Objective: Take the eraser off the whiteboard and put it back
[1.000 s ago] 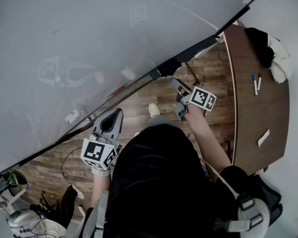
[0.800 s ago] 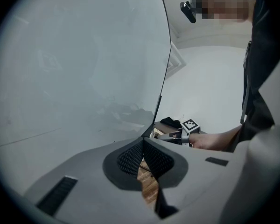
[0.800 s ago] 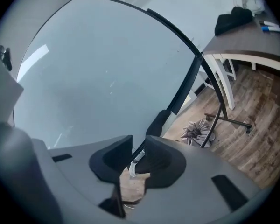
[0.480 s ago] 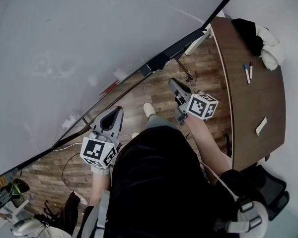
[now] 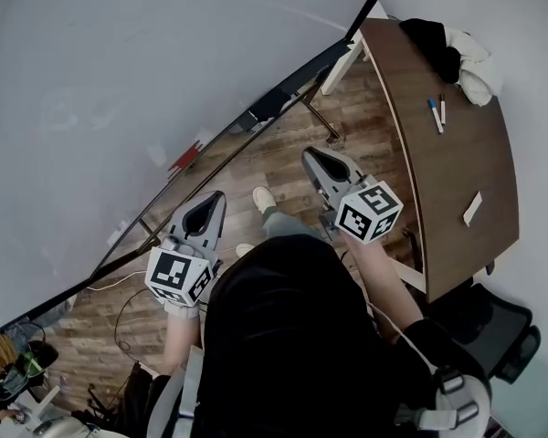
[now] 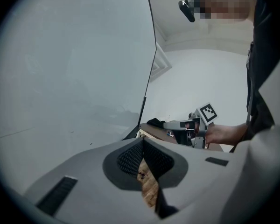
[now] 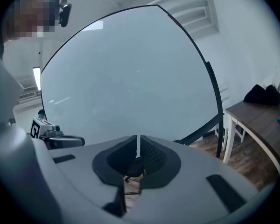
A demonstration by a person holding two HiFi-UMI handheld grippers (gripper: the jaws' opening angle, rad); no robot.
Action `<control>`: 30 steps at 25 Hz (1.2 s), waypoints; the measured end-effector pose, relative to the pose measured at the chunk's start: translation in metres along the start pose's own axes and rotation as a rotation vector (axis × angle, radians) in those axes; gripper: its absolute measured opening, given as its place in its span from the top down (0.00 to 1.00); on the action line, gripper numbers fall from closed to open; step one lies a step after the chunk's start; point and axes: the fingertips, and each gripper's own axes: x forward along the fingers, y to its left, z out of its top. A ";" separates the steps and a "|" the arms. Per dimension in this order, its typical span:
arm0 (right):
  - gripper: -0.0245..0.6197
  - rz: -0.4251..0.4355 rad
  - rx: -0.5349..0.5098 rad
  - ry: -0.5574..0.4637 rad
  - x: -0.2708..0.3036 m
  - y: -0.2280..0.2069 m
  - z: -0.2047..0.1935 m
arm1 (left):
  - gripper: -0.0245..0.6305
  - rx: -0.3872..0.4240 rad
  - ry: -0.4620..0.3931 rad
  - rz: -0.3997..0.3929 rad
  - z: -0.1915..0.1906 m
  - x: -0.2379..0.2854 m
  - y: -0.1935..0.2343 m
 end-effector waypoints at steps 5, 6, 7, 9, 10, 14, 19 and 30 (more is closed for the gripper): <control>0.91 -0.015 -0.138 -0.014 -0.027 0.029 0.005 | 0.95 0.015 -0.015 -0.027 -0.001 -0.008 -0.016; 0.91 -0.017 -0.166 -0.016 -0.031 0.035 0.005 | 0.95 0.017 -0.017 -0.028 -0.001 -0.010 -0.019; 0.91 -0.018 -0.193 -0.018 -0.036 0.040 0.005 | 0.95 0.020 -0.019 -0.029 -0.001 -0.012 -0.022; 0.91 -0.017 -0.242 -0.022 -0.045 0.051 0.006 | 0.95 0.026 -0.021 -0.027 -0.002 -0.016 -0.026; 0.91 -0.016 -0.263 -0.025 -0.049 0.057 0.006 | 0.95 0.028 -0.023 -0.025 -0.002 -0.019 -0.028; 0.91 -0.012 -0.336 -0.035 -0.066 0.077 0.007 | 0.95 0.032 -0.035 -0.017 -0.001 -0.028 -0.037; 0.91 -0.004 -0.438 -0.048 -0.082 0.100 0.006 | 0.95 0.045 -0.056 -0.014 -0.002 -0.040 -0.047; 0.93 0.043 -0.475 -0.047 -0.102 0.137 -0.011 | 0.95 0.098 -0.089 -0.003 0.006 -0.072 -0.072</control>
